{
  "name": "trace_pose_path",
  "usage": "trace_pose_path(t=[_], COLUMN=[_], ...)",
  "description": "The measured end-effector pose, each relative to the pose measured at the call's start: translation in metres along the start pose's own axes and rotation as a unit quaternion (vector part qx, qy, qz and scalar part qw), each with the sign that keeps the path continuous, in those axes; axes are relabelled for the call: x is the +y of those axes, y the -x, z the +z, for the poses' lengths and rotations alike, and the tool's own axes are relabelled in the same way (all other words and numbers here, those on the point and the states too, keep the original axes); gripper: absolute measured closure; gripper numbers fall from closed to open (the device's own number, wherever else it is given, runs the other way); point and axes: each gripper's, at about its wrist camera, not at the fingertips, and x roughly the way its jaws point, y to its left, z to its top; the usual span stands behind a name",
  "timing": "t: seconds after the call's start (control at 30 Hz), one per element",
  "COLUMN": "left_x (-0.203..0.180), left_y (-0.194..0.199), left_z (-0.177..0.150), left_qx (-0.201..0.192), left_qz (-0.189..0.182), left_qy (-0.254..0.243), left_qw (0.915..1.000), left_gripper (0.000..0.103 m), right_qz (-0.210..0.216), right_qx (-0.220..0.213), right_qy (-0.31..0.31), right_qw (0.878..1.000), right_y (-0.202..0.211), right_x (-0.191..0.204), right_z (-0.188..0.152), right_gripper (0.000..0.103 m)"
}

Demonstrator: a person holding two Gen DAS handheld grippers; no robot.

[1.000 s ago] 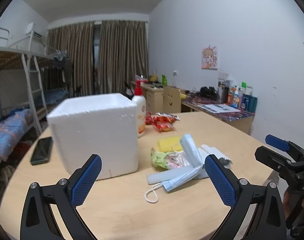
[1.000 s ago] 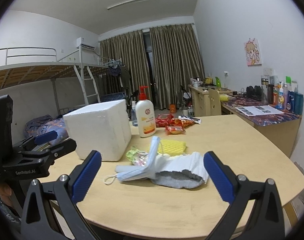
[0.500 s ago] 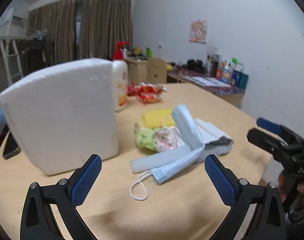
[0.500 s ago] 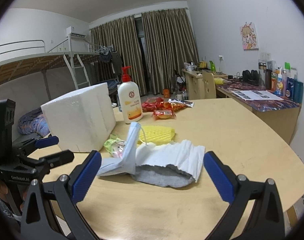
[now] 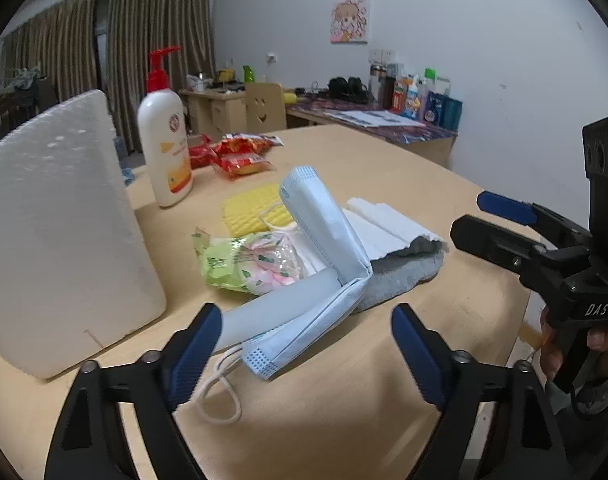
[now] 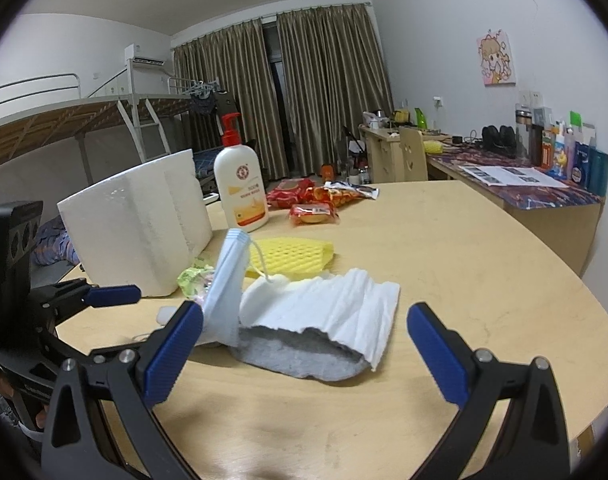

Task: Organize soft objects
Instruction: 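Move the left tool toward the blue face mask on the table, then close the left gripper on the blue face mask and lift it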

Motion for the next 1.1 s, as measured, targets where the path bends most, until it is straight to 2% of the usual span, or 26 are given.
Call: trace_pose_path(t=[0.13, 0.3, 0.4, 0.5, 0.6, 0.67, 0.7, 0.8, 1.0, 1.1], left_x=[0.0, -0.005, -0.007, -0.01, -0.012, -0.012, -0.012, -0.013, -0.02, -0.023], left_y=[-0.012, -0.019, -0.021, -0.026, -0.027, -0.025, -0.025, -0.027, -0.025, -0.025], left_z=[0.001, 0.0, 0.001, 0.001, 0.001, 0.001, 0.001, 0.002, 0.002, 0.002], left_qx=[0.018, 0.028, 0.033, 0.04, 0.042, 0.04, 0.042, 0.046, 0.042, 0.043], left_qz=[-0.009, -0.01, -0.013, -0.014, -0.012, -0.015, -0.017, -0.019, -0.02, -0.035], left_qy=[-0.001, -0.021, -0.024, -0.031, -0.034, -0.034, -0.034, -0.035, -0.048, -0.053], left_qw=[0.9998, 0.9994, 0.9991, 0.9986, 0.9985, 0.9985, 0.9984, 0.9982, 0.9978, 0.997], left_gripper=[0.035, 0.042, 0.055, 0.061, 0.062, 0.069, 0.076, 0.086, 0.087, 0.098], right_qz=[0.0, -0.001, 0.003, 0.005, 0.006, 0.008, 0.008, 0.009, 0.012, 0.012], right_qx=[0.003, 0.008, 0.008, 0.01, 0.01, 0.01, 0.011, 0.012, 0.009, 0.011], right_qy=[-0.001, -0.005, -0.009, -0.01, -0.012, -0.012, -0.012, -0.012, -0.013, -0.016], right_qw=[1.0, 1.0, 1.0, 1.0, 1.0, 1.0, 1.0, 1.0, 1.0, 1.0], right_y=[-0.003, -0.006, -0.007, -0.009, -0.01, -0.01, -0.011, -0.012, -0.011, -0.011], right_x=[-0.003, -0.007, -0.009, -0.009, -0.01, -0.01, -0.01, -0.011, -0.011, -0.012], right_z=[0.001, 0.0, 0.001, 0.0, -0.001, -0.001, -0.001, -0.001, -0.002, -0.002], right_gripper=[0.0, 0.0, 0.0, 0.0, 0.0, 0.0, 0.0, 0.0, 0.0, 0.0])
